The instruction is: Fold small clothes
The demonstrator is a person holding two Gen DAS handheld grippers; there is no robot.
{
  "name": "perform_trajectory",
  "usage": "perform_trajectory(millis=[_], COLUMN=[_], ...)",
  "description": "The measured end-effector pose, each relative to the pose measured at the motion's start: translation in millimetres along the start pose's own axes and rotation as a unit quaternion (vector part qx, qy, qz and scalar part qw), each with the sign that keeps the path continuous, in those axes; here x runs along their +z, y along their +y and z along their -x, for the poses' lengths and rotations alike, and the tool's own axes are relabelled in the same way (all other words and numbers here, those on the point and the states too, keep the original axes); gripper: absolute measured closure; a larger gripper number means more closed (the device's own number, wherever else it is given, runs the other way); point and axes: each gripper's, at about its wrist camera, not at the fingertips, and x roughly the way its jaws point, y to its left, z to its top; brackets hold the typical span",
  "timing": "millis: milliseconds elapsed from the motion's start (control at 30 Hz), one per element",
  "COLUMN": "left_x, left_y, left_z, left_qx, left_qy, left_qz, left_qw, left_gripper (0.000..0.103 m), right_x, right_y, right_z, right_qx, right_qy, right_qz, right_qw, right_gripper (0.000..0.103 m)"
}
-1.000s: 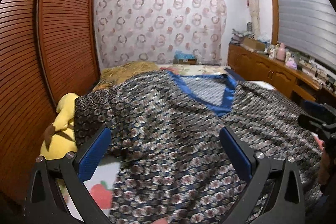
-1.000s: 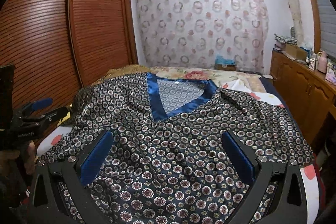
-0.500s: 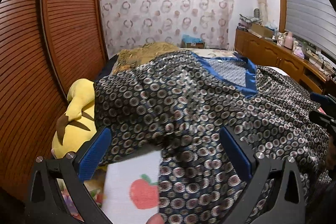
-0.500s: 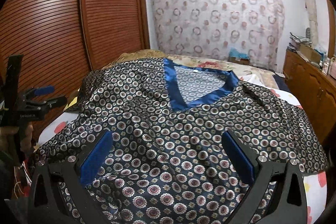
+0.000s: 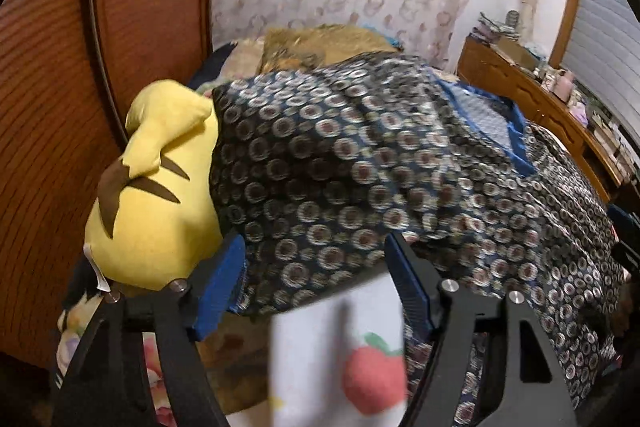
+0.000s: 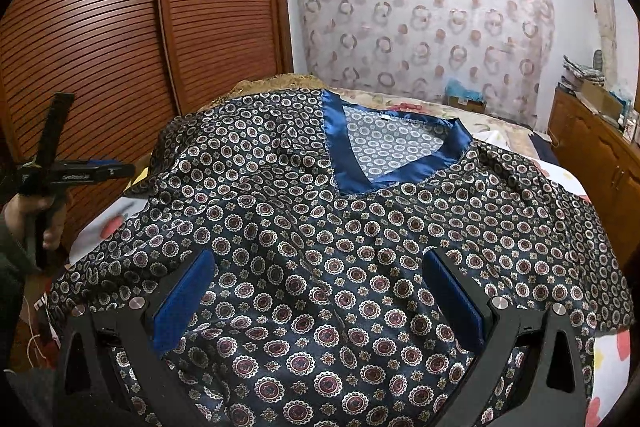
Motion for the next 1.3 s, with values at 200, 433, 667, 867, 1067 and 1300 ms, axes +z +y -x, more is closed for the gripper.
perform_trajectory(millis=[200,433,667,867,1067,1300], left_x=[-0.2,-2.7,-0.2,8.7,35.1,65.5], left_y=[19.0,25.6,15.0,0.9,-29.6,-90.6], left_z=[-31.6,-36.7,-24.7,-0.8,16.6,27.8], left_qx=[-0.003,-0.069,-0.018,-0.002,-0.024,-0.075], left_qy=[0.064,0.072,0.057,0.012,-0.025,-0.053], left_qz=[0.031,0.059,0.006,-0.028,-0.055,-0.098], left_qw=[0.9975,0.9933,0.9982,0.9995,0.9979,0.9909], left_gripper=[0.043,0.070,0.099,0.101,0.101,0.101], right_x=[1.0,-0.7,-2.8,-4.5,-4.2,-5.5], right_y=[-1.5,-1.4,-4.5,-10.1,-18.9,-32.0], right_z=[-1.4,-5.7,-5.2,-3.1,4.4,14.2], right_qx=[0.005,0.018,0.021,0.018,0.008,-0.004], right_qy=[0.002,0.010,0.009,0.008,0.002,-0.005], right_qz=[0.001,0.001,-0.005,-0.012,-0.019,-0.029], right_qw=[1.000,1.000,1.000,1.000,1.000,1.000], right_gripper=[0.000,0.000,0.000,0.000,0.000,0.000])
